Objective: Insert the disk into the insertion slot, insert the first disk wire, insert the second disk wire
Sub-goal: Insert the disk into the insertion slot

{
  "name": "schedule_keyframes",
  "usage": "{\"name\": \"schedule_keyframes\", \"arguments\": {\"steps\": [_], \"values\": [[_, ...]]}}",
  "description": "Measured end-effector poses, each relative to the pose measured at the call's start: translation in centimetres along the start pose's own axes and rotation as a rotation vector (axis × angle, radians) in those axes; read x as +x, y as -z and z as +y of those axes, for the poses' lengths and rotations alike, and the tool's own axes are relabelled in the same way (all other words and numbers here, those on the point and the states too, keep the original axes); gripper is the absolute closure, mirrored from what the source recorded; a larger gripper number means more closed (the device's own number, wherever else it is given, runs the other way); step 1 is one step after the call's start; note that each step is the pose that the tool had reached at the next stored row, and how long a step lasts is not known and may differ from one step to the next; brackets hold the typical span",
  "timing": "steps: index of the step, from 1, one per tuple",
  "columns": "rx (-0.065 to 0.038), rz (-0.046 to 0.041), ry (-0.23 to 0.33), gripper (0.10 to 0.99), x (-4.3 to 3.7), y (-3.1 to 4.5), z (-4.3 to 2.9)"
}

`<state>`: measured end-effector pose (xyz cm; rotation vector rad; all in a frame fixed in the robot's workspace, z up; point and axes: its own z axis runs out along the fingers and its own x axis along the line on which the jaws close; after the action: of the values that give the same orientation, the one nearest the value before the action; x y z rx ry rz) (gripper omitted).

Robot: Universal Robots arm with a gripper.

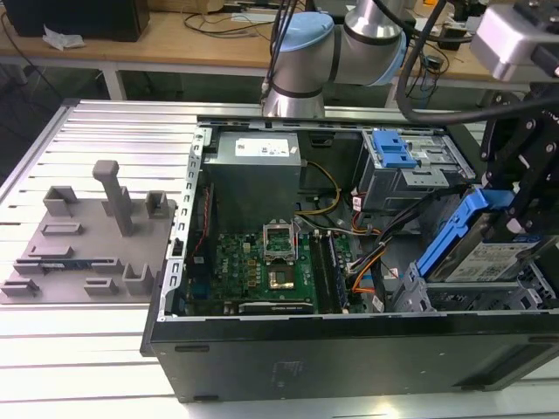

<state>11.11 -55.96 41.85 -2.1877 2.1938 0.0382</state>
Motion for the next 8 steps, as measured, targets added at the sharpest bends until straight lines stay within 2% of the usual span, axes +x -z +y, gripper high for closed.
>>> {"name": "schedule_keyframes", "arguments": {"steps": [4, 5, 6, 7, 8], "values": [[0.000, 0.0007, 0.000, 0.718, 0.19, -1.10, 0.01], [0.000, 0.0005, 0.000, 0.651, 0.19, -1.13, 0.01], [0.000, 0.0005, 0.000, 0.651, 0.19, -1.14, 0.01], [0.000, 0.0001, 0.000, 0.580, 0.18, -1.16, 0.01], [0.000, -0.0001, 0.000, 0.580, 0.18, -1.17, 0.02]]}}
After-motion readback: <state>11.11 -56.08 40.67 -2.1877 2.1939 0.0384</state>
